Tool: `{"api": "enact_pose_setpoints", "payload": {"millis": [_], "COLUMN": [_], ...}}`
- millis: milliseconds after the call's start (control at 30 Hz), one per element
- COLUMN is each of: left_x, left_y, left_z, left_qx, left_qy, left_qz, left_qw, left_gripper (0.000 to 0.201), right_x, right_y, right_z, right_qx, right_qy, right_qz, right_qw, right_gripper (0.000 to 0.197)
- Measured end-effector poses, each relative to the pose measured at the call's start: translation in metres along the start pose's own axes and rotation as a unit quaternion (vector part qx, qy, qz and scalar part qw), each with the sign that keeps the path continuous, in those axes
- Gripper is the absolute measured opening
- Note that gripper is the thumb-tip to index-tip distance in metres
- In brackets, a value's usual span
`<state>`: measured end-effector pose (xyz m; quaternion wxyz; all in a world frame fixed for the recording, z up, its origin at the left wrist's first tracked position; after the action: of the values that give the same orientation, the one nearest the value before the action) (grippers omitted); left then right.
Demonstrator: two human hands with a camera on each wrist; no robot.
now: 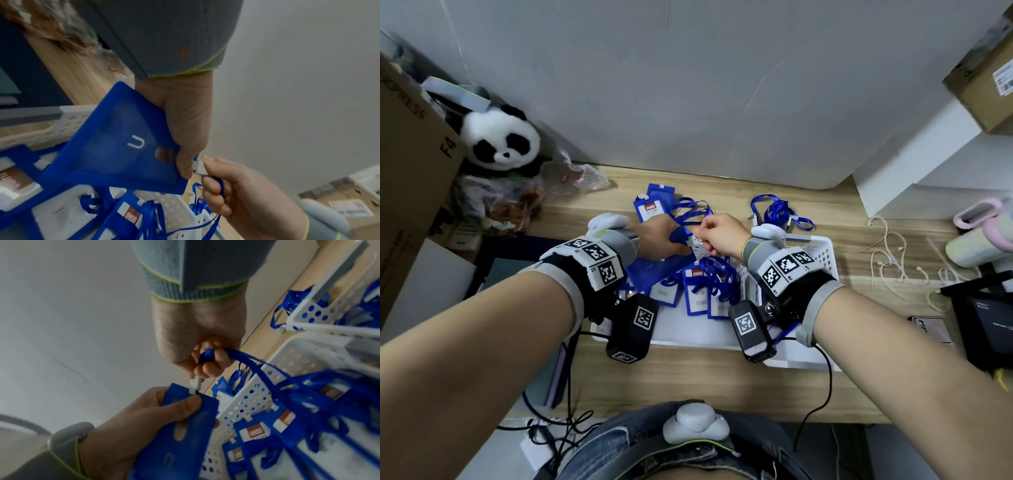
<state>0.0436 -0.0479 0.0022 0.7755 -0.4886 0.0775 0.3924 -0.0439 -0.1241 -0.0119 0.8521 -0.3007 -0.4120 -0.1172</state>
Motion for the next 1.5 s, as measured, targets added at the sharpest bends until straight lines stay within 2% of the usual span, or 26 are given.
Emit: {"api": "enact_pose_setpoints", "payload": {"millis": [100, 200, 300, 400, 567, 633, 733, 800, 900, 933, 1033, 1100, 1200, 1333, 1400, 1467, 1500], "left_x": [-0.006, -0.011, -0.007, 0.005, 0.012, 0.016, 0.023, 0.026, 0.028, 0.028, 0.029, 0.027, 0.026, 0.021, 0.023, 0.022, 0.021], "left_y": [0.000, 0.000, -0.006, -0.010, -0.006, -0.004, 0.001, 0.003, 0.004, 0.004, 0.008, 0.009, 0.008, 0.008, 0.010, 0.014, 0.016], "left_z": [0.001, 0.000, 0.000, 0.001, 0.006, 0.006, 0.003, 0.004, 0.004, 0.005, 0.004, 0.005, 0.006, 0.009, 0.008, 0.009, 0.008], "left_qx": [-0.006, -0.008, -0.002, -0.008, -0.019, -0.020, -0.007, -0.002, -0.009, -0.008, 0.026, 0.049, 0.064, 0.071, 0.068, 0.082, 0.092], "left_qy": [0.009, 0.026, 0.014, -0.013, -0.040, -0.048, -0.058, -0.062, -0.059, -0.061, -0.069, -0.065, -0.053, -0.025, -0.029, -0.029, -0.027], "left_qz": [-0.052, -0.054, -0.001, 0.065, 0.123, 0.130, 0.165, 0.188, 0.205, 0.214, 0.269, 0.301, 0.327, 0.321, 0.316, 0.308, 0.312], "left_qw": [0.999, 0.998, 1.000, 0.998, 0.991, 0.990, 0.985, 0.980, 0.977, 0.975, 0.960, 0.950, 0.942, 0.944, 0.946, 0.947, 0.945], "left_gripper": [0.030, 0.027, 0.029, 0.035, 0.039, 0.043, 0.040, 0.035, 0.031, 0.028, 0.023, 0.023, 0.016, 0.016, 0.018, 0.025, 0.024], "right_x": [-0.004, -0.006, -0.005, -0.002, 0.001, 0.001, -0.002, -0.005, -0.009, -0.008, 0.003, 0.005, 0.003, 0.001, 0.004, 0.008, 0.012], "right_y": [0.002, -0.002, -0.007, -0.010, -0.011, -0.009, -0.006, -0.003, -0.003, -0.004, -0.004, -0.004, -0.003, -0.005, -0.003, -0.004, -0.005], "right_z": [-0.001, -0.001, 0.000, 0.003, 0.005, 0.006, 0.005, 0.005, 0.007, 0.006, 0.003, 0.004, 0.003, 0.002, 0.002, 0.001, 0.001], "right_qx": [0.026, 0.022, 0.020, 0.035, 0.017, 0.012, 0.028, 0.055, 0.059, 0.053, 0.022, 0.011, 0.017, 0.002, -0.001, -0.007, -0.006], "right_qy": [0.052, 0.071, 0.023, -0.019, -0.038, -0.030, -0.008, 0.030, 0.098, 0.093, 0.002, -0.031, -0.030, -0.016, -0.013, -0.020, -0.021], "right_qz": [0.021, 0.008, -0.025, -0.035, -0.027, -0.015, 0.035, 0.047, 0.001, -0.002, -0.005, -0.030, -0.050, 0.085, 0.024, -0.123, -0.209], "right_qw": [0.998, 0.997, 0.999, 0.999, 0.999, 0.999, 0.999, 0.997, 0.993, 0.994, 1.000, 0.999, 0.998, 0.996, 1.000, 0.992, 0.978], "right_gripper": [0.026, 0.014, 0.019, 0.010, 0.011, 0.007, 0.017, 0.024, 0.021, 0.018, 0.010, 0.014, 0.021, 0.017, 0.021, 0.026, 0.027]}}
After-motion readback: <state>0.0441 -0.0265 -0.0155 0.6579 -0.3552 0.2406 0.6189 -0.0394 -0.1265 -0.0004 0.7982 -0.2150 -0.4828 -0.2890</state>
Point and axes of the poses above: each hand's wrist, its own z-axis away from the middle knuckle, its own y-axis out of the palm, x = y × z, the point moved 8 cm from there along -z, towards the middle knuckle, and after that the axes turned 1 degree about -y, right-handed, at the moved point
